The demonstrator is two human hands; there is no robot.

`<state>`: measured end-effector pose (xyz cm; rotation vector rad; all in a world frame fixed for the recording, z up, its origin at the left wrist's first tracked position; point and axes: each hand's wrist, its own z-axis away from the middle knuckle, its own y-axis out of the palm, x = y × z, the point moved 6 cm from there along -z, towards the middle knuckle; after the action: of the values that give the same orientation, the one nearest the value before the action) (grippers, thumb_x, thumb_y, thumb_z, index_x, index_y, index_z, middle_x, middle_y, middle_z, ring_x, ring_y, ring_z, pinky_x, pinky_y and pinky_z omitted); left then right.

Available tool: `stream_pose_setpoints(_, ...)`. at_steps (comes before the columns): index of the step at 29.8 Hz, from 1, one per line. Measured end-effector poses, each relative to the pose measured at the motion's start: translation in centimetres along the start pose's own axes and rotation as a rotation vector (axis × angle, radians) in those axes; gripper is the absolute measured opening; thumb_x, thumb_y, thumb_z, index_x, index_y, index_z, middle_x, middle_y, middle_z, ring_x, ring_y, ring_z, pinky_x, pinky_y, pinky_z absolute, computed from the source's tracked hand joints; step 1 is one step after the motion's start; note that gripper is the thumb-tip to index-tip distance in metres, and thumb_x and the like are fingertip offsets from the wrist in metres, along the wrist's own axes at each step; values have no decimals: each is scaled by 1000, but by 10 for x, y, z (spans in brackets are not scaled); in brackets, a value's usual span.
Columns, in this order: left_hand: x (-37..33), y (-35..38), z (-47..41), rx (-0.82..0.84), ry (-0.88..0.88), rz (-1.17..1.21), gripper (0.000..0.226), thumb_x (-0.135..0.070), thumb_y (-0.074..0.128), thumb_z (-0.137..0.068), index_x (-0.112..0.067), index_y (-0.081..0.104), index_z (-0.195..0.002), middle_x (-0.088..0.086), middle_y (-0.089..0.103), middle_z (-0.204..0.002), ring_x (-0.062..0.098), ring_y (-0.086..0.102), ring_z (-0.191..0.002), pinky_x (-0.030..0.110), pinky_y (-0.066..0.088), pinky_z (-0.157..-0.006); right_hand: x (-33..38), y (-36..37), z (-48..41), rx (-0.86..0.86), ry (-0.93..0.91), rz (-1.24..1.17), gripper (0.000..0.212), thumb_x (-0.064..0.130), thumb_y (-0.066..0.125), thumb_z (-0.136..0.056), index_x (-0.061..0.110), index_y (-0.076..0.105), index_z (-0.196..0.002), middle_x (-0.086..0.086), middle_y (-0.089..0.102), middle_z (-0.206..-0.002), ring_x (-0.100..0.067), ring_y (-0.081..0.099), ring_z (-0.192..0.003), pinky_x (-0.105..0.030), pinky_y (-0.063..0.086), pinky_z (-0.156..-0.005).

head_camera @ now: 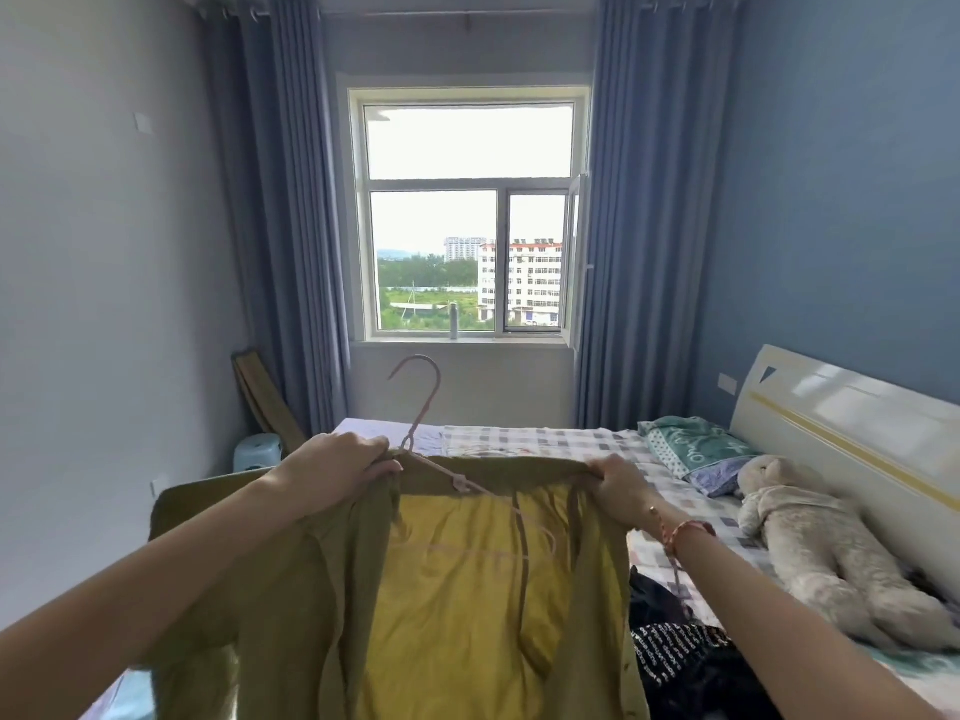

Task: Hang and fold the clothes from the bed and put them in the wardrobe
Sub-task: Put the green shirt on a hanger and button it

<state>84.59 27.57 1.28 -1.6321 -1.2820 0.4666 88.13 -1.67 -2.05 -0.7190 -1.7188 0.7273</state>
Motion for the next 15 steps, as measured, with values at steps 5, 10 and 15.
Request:
stream_pose_setpoints(5, -1, -4, -8, -123, -169, 352, 35, -36, 45, -94, -4, 58, -88, -3, 58, -72, 8, 56, -61, 15, 46, -63, 25, -22, -6, -114, -48, -146, 21, 15, 54, -92, 0, 67, -85, -8, 62, -73, -23, 57, -72, -38, 50, -71)
stream_pose_setpoints(10, -20, -5, -14, -170, -149, 306, 38, -42, 41, -95, -9, 59, -97, 5, 68, -85, 22, 66, -77, 34, 53, -76, 66, -40, -3, -158, -53, -282, 19, 15, 54, -91, 1, 66, -86, -9, 60, -73, -23, 57, -72, -38, 50, -71)
stream_pose_setpoints(15, -19, -10, -17, -227, -230, 372, 38, -42, 41, -95, -9, 59, -98, 7, 68, -85, 24, 66, -78, 38, 53, -75, 105, -35, 22, -11, -142, -388, 20, 22, 57, -92, 5, 64, -100, -12, 66, -91, -22, 62, -85, -31, 50, -75)
